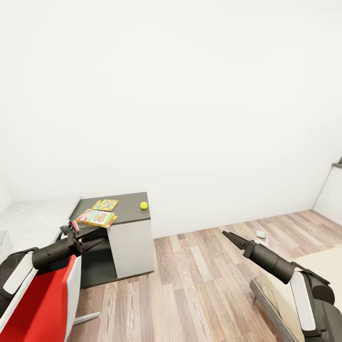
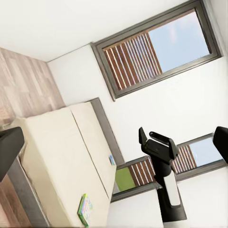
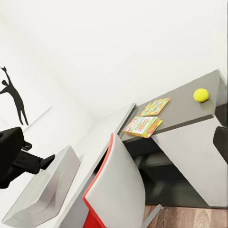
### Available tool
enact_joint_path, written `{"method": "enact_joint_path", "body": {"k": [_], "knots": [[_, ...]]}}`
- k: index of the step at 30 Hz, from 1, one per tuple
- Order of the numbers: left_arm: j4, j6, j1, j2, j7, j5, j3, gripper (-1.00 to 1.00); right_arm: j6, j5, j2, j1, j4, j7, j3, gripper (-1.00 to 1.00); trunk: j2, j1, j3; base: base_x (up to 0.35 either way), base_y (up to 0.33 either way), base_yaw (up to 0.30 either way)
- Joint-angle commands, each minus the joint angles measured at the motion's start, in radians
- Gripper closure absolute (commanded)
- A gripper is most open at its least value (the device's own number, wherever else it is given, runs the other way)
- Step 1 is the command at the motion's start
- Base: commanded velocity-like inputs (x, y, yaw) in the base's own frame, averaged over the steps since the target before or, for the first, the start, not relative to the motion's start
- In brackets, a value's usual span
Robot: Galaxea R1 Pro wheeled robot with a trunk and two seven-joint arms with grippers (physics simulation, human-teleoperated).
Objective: Put all the toys in the child's room - the three board games (two on the bed and one on the table), the two jigsaw puzzles on the table, and the tennis ball on the table - inside the toy box on the table in the child's room.
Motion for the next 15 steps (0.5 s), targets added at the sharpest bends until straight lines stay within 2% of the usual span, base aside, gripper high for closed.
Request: {"method": "enact_joint_path", "body": {"k": [1, 15], "knots": [[0.0, 0.006, 0.0, 0.0, -0.001, 0.002, 0.0, -1.0, 0.006, -0.004, 0.0, -0.001, 0.001, 0.001, 0.0, -1.0, -0.001, 0.0, 0.0, 0.0, 0.0, -0.281], [0.001, 0.006, 0.0, 0.0, -0.001, 0.002, 0.0, -1.0, 0.006, -0.003, 0.0, -0.001, 0.029, 0.001, -0.002, -1.0, -0.001, 0.0, 0.009, 0.0, 0.0, -0.281]]}}
